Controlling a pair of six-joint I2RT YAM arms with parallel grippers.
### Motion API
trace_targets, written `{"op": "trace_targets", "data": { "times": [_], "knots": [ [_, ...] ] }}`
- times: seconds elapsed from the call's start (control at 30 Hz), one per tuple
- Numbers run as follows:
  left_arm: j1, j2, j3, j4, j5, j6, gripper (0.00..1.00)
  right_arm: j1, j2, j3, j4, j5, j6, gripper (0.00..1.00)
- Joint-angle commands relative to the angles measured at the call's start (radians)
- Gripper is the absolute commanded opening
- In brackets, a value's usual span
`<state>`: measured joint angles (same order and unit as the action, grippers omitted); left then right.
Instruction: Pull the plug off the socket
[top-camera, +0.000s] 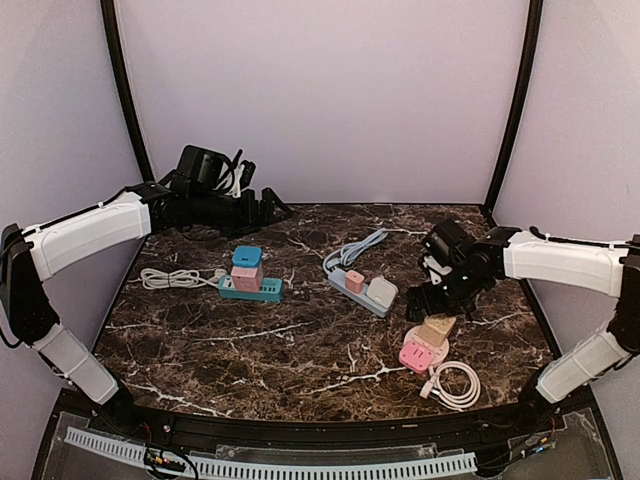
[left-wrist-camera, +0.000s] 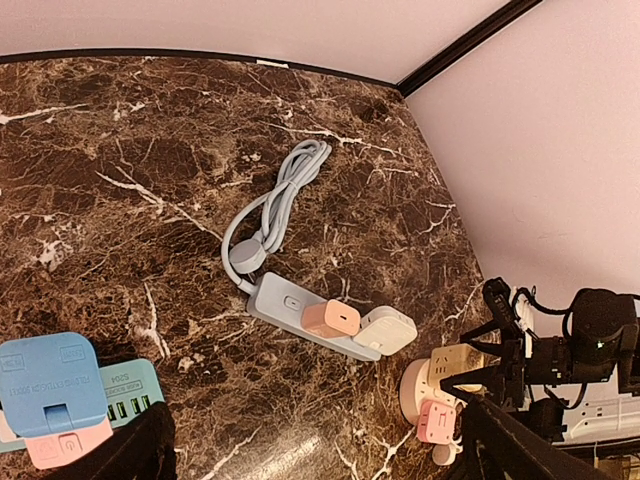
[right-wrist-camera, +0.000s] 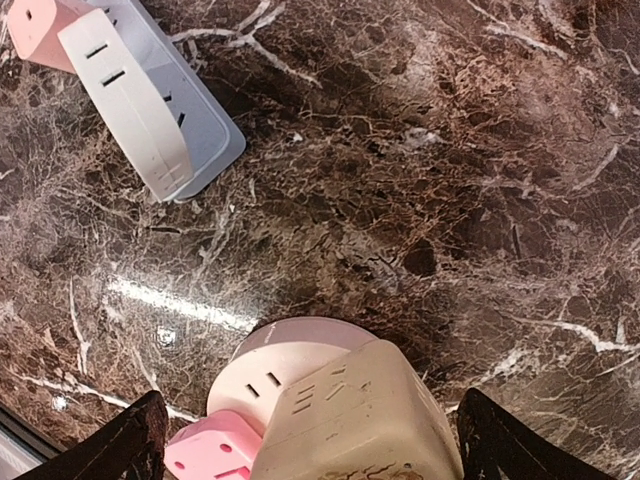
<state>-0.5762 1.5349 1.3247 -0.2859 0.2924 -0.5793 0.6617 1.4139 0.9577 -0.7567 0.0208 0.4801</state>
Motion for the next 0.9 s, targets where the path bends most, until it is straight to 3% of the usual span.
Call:
{"op": "trace_targets", "data": {
  "times": [0.0, 0.2, 0.57, 0.63, 0.87],
  "knots": [
    [-0.005, -0.019, -0.018, -0.009, 0.009, 0.018, 0.99, 0.039, 0.019, -0.001, -0.046, 0.003, 0.035, 0.97],
    [-0.005, -0.023, -0.024, -0.014, 0.009, 0.020, 0.99, 0.059, 0.034, 0.022, -0.091, -0.012, 0.058, 0.89],
    [-0.006, -0.031, -0.048, -0.001, 0.025, 0.011, 0.99, 0.083, 0.128, 0.039, -0.044, -0.038, 0.063, 0.94],
    [-0.006, -0.032, -0.048, -0.003, 0.032, 0.014, 0.99, 0.082, 0.109, 0.026, -0.065, -0.030, 0.069, 0.98],
    [-0.005, -0.037, -0.045, -0.008, 0.041, 0.024, 0.99, 0.088, -0.002, -0.028, -0.097, -0.063, 0.145, 0.99]
  ]
}}
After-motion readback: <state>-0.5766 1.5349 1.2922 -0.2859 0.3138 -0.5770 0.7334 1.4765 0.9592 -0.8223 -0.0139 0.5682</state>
